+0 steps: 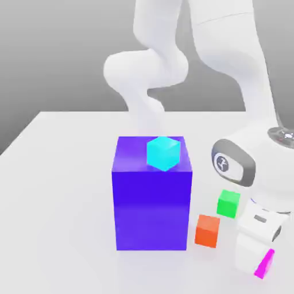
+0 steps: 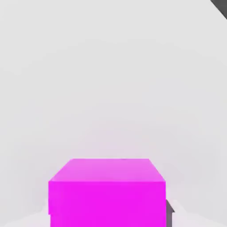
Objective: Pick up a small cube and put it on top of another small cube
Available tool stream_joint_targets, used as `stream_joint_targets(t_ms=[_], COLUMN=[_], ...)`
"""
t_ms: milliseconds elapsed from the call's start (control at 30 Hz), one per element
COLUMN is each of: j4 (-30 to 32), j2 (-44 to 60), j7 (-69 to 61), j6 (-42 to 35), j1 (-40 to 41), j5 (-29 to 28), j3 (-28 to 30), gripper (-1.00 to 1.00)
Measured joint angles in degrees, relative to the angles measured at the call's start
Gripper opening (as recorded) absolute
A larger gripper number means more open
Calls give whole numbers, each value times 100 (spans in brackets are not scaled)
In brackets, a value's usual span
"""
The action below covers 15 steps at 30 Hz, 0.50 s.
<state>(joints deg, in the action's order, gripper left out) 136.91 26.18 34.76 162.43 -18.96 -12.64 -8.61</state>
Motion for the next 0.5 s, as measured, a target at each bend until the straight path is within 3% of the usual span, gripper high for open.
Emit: stream_joint_targets(t_ms=[167,333,500], j4=[232,1127,2099], j2=[-897,-1925,-2991], j7=[-339,-1301,-2560], j6=[-661,-783,-832], j1=[233,228,-292], j5=[407,813,1529], j3=[-337,-817,-971], gripper=[-100,-100,-100])
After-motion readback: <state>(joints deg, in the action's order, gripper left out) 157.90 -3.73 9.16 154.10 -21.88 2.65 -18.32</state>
